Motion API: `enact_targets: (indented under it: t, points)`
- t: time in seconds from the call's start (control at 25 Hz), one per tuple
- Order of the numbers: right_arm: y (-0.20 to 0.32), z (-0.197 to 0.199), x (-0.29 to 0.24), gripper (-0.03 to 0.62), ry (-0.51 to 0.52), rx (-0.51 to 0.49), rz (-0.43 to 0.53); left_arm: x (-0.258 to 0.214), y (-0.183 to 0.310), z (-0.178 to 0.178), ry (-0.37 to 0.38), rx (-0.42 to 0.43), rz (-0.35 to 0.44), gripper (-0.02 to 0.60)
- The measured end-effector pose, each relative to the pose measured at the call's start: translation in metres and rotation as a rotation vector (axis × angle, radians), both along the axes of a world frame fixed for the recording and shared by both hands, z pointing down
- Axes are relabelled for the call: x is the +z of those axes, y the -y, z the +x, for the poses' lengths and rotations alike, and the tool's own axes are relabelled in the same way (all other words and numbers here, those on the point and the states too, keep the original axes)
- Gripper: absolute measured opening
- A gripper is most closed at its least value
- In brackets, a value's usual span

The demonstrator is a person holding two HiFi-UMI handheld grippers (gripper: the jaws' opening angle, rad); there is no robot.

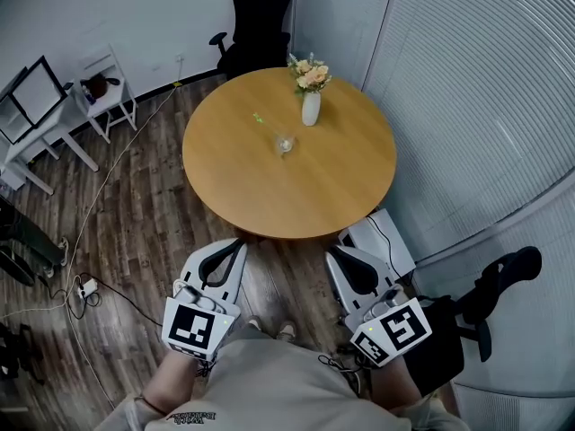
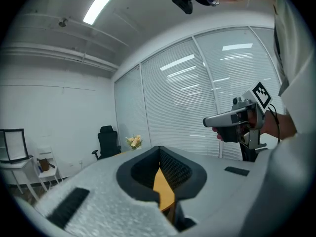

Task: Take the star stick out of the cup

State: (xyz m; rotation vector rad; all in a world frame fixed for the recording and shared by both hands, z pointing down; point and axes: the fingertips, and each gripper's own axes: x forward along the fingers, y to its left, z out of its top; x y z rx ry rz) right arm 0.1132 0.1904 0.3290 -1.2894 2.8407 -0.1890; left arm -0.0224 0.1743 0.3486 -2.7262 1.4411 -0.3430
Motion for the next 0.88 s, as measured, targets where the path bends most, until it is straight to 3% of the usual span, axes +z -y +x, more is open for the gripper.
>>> enact_targets:
  t: [0.24,0.4,0.6,0.88]
  points:
    - [0.001,0.013,0.007,0.037,-0.005,0.003,-0.002,0.008,-0.004,0.007,0.054,0.005,0.031,0.023]
    - [-0.001,0.017,0.008,0.037,-0.033,-0.004,0.007,0.002,-0.009,0.016,0.007,0.001,0.017,0.023]
    - [0.007,0.017,0.01,0.037,-0.172,0.046,0.073,0.002,-0.007,0.012,-0.004,-0.016,0.021,0.023]
    - [0.021,0.005,0.018,0.037,-0.138,0.023,0.038,0.009,0.005,0.004,-0.022,-0.019,0.015,0.023]
